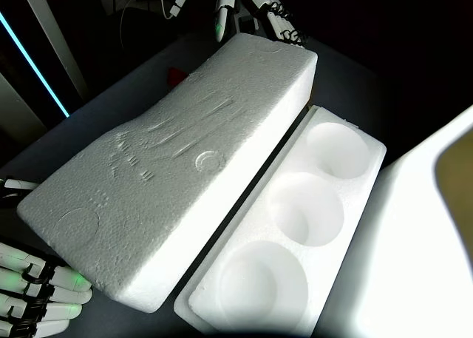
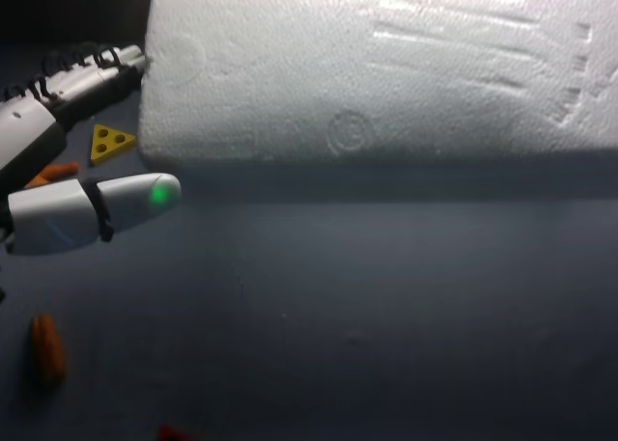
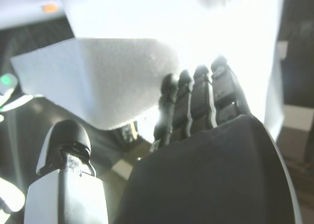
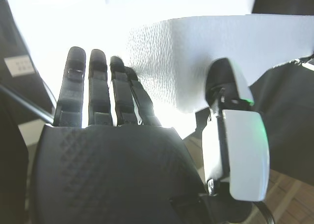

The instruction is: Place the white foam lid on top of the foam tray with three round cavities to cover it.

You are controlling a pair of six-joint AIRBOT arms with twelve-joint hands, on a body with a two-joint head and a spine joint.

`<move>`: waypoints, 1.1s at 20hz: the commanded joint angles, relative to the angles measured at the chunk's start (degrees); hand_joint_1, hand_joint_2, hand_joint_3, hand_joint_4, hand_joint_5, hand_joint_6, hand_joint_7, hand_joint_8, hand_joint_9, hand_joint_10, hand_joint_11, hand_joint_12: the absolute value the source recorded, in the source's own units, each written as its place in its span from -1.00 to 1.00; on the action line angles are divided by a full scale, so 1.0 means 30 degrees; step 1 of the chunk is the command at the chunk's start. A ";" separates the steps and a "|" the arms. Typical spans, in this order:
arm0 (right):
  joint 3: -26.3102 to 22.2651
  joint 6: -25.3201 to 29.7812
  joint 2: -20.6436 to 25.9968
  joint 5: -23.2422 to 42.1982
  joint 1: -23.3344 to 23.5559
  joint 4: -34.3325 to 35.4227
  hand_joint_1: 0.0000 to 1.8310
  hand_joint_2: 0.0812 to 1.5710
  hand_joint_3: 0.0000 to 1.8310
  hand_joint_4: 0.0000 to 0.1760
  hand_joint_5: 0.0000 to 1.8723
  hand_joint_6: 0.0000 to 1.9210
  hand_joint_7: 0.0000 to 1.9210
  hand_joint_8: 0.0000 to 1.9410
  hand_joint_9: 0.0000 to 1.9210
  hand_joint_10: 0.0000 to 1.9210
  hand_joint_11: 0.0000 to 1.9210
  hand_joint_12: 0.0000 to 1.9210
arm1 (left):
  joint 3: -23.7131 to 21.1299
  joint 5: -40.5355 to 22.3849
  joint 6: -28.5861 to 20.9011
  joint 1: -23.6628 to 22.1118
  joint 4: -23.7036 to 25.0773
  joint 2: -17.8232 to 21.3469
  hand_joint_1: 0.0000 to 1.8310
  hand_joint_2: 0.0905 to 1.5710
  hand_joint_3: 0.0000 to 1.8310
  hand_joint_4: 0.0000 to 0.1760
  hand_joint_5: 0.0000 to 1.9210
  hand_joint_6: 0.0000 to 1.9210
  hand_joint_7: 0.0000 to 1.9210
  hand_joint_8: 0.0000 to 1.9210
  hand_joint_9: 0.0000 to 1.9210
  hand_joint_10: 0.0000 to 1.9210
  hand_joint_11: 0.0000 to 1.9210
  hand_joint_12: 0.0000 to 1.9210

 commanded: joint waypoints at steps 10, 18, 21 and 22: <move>0.1414 -0.0074 -0.0108 0.0679 0.2762 -0.2341 -0.53 0.50 -1.00 -1.00 -0.88 -0.90 -0.83 -0.98 -1.00 -0.47 -1.00 0.60 | 0.1690 -0.0210 -0.0295 -0.3427 0.2495 -0.1086 -0.45 0.34 -1.00 -1.00 -0.72 -1.00 -0.88 -1.00 -0.96 -1.00 -1.00 -0.74; 0.3675 -0.0377 -0.1502 -0.2793 0.6307 -0.2752 -0.44 0.53 -1.00 -1.00 -1.00 -0.61 -0.77 -0.98 -1.00 -0.37 -1.00 0.71 | 0.3705 0.1658 -0.0538 -0.5587 0.2697 -0.2218 -0.39 0.32 -1.00 -1.00 -0.67 -0.99 -0.87 -1.00 -0.97 -0.99 -1.00 0.06; 0.4462 -0.0452 -0.2018 -0.3862 0.7302 -0.2754 -0.44 0.56 -0.99 -1.00 -1.00 -0.78 -0.77 -0.98 -1.00 -0.31 -1.00 0.77 | 0.4475 0.2341 -0.0538 -0.6259 0.2695 -0.2640 -0.37 0.31 -1.00 -1.00 -0.65 -0.99 -0.82 -1.00 -0.90 -0.97 -1.00 0.39; 0.4741 -0.0457 -0.2222 -0.4134 0.7627 -0.2758 -0.39 0.55 -1.00 -1.00 -0.99 -0.78 -0.76 -0.97 -1.00 -0.26 -1.00 0.79 | 0.4843 0.2761 -0.0544 -0.6634 0.2697 -0.2848 -0.36 0.29 -1.00 -1.00 -0.63 -0.99 -0.80 -0.99 -0.88 -0.96 -1.00 0.40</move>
